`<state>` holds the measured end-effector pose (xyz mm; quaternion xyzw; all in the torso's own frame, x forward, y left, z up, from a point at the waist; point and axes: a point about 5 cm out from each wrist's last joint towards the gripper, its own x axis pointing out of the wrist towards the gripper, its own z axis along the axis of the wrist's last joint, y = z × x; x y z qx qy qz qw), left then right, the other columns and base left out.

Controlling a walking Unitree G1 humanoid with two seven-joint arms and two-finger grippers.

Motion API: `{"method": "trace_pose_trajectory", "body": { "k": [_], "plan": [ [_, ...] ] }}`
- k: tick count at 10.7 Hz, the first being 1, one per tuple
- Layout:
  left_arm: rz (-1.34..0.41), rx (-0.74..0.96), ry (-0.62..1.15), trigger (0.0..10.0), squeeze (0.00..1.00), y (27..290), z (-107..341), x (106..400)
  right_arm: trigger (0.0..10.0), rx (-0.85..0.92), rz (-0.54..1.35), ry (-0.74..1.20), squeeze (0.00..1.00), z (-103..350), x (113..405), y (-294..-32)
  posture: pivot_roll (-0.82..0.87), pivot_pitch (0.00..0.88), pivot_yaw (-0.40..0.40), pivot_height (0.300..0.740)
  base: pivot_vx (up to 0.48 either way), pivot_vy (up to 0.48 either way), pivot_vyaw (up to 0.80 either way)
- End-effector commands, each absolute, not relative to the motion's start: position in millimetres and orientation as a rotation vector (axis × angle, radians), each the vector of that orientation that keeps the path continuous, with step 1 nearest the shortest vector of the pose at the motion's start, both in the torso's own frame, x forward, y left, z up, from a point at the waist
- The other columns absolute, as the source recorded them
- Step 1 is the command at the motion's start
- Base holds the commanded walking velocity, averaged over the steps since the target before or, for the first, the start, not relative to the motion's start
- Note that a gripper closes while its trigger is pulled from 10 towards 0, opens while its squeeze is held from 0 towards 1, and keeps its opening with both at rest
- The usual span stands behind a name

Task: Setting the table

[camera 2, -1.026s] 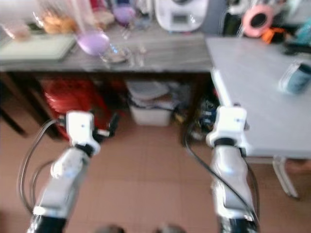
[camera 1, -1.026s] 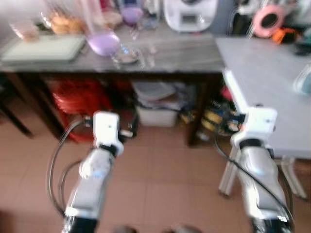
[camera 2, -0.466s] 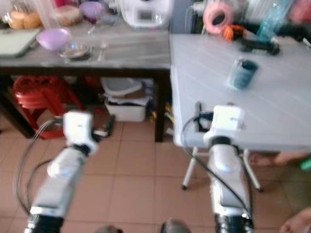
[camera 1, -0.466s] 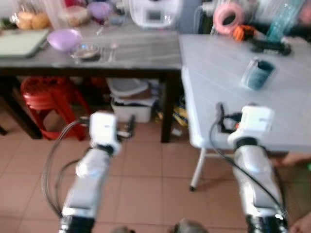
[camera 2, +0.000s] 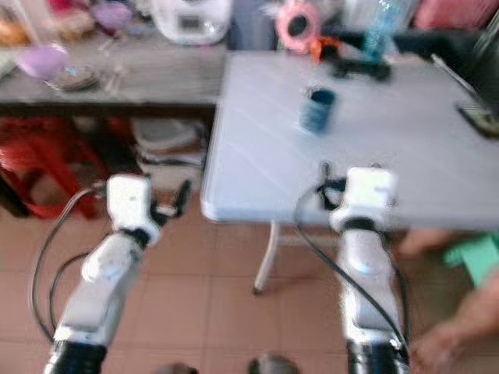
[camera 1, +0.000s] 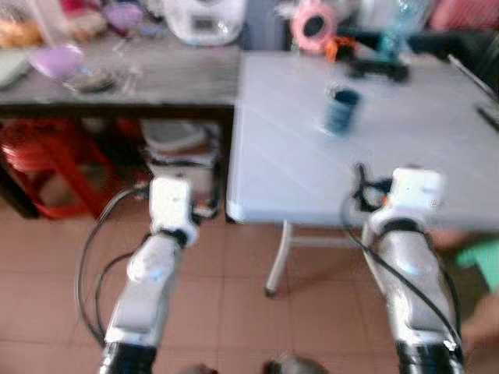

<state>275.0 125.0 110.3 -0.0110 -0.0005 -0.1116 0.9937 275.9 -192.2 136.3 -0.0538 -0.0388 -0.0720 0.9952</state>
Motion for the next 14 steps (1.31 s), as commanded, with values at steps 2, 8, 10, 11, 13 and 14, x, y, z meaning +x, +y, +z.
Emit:
{"method": "trace_pose_trajectory", "body": {
  "k": [2,8,10,11,13,14],
  "plan": [
    [-0.272,-0.041,-0.035,10.0,0.0,121.1,115.6,274.2,10.0,-0.112,-0.145,-0.089,0.0,139.3,277.5,-192.4,-0.06,0.0,0.045,0.74,0.0,0.0,-0.29],
    [-0.309,-0.066,-0.043,10.0,0.0,118.9,116.0,270.8,10.0,-0.122,-0.133,-0.084,0.0,137.1,277.4,-188.8,-0.06,0.0,0.046,0.74,0.301,0.0,-0.1],
    [-0.313,-0.067,-0.044,10.0,0.0,118.0,116.3,271.2,10.0,-0.123,-0.129,-0.092,0.0,139.2,279.6,-187.7,-0.06,0.0,0.045,0.74,0.366,0.0,0.0],
    [-0.314,-0.068,-0.046,10.0,0.0,117.2,116.9,272.3,10.0,-0.127,-0.125,-0.095,0.0,140.5,281.8,-187.0,-0.06,0.0,0.041,0.74,0.48,0.0,0.0],
    [-0.314,-0.071,-0.048,10.0,0.0,116.3,117.0,272.5,10.0,-0.134,-0.12,-0.1,0.0,141.7,282.3,-186.5,-0.06,0.0,0.039,0.74,0.48,0.0,0.0],
    [-0.312,-0.073,-0.049,10.0,0.0,115.9,117.3,272.6,10.0,-0.137,-0.115,-0.1,0.0,141.7,282.4,-185.0,-0.06,0.0,0.039,0.74,0.345,0.0,0.0]
  ]
}}
